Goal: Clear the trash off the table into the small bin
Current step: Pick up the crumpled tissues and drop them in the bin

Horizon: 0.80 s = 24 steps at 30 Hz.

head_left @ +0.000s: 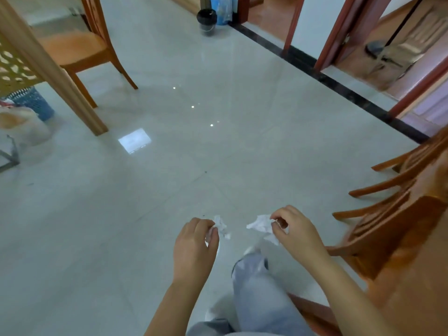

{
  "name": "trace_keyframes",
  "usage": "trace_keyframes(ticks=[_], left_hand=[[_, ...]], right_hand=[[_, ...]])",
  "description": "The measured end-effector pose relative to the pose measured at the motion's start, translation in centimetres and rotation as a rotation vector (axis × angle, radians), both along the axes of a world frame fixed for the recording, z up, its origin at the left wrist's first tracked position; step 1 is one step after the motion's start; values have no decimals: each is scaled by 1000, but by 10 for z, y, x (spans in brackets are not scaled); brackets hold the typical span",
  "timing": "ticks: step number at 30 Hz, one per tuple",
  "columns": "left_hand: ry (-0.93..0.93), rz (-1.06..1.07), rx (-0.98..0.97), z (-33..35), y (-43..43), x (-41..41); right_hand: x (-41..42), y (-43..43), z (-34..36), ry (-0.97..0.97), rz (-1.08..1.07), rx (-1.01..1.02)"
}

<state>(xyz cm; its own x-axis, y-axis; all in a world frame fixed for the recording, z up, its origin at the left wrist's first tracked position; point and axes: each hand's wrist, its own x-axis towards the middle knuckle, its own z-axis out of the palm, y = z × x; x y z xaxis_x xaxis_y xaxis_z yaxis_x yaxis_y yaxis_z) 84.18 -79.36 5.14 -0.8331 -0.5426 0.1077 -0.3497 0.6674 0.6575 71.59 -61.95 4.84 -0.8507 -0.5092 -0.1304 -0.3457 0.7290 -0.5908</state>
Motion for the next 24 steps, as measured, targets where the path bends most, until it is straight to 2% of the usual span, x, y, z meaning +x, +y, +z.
trace_keyframes(ticks=[7, 12, 16, 24], left_hand=[[17, -151, -65, 8, -29, -166], [46, -262, -18, 27, -30, -305], [99, -358, -44, 40, -22, -400], [-12, -549, 14, 16, -15, -572]], right_hand=[[-145, -27, -10, 31, -159, -89], [-252, -18, 8, 94, -300, -166], [-323, 13, 15, 110, -463, -103], [-448, 36, 4, 94, -684, -84]])
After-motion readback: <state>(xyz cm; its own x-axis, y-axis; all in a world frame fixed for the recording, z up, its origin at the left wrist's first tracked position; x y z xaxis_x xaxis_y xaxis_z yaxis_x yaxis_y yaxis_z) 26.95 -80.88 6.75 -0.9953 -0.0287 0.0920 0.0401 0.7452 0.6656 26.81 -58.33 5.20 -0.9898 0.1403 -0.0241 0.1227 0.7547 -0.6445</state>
